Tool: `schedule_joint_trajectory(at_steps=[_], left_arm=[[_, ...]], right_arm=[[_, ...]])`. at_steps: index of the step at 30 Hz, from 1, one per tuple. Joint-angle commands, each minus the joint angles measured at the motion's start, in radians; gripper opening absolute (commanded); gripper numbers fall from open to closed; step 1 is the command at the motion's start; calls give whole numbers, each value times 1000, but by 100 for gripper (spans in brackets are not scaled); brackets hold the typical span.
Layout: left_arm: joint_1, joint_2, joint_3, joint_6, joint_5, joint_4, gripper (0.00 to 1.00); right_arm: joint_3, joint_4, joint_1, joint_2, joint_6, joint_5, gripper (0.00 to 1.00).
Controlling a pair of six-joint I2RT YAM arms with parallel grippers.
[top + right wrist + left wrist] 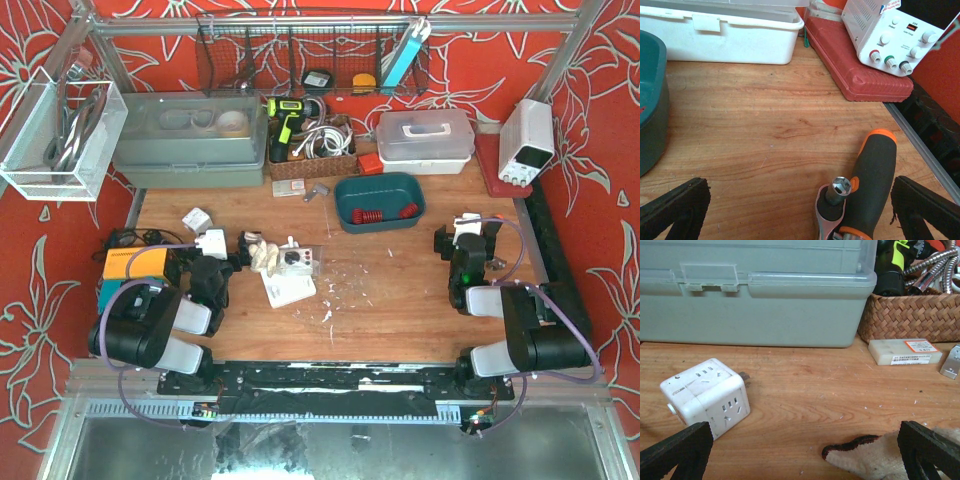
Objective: Install the large spring
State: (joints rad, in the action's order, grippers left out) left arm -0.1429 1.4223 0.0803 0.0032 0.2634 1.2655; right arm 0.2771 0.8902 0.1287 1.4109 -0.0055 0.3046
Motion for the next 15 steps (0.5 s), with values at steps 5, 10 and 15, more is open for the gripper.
schedule_joint_trajectory(at_steps=[5,10,15], left_arm=[[9,-6,9,7,0,29,100],[9,-13,6,5,16,38,100],[8,-154,6,-6,40,-74,100]], right_arm=[[-9,7,2,-5,12,1,99],[-12,10,2,-7,10,1,99],[80,-311,3,-178,4,-48,99]])
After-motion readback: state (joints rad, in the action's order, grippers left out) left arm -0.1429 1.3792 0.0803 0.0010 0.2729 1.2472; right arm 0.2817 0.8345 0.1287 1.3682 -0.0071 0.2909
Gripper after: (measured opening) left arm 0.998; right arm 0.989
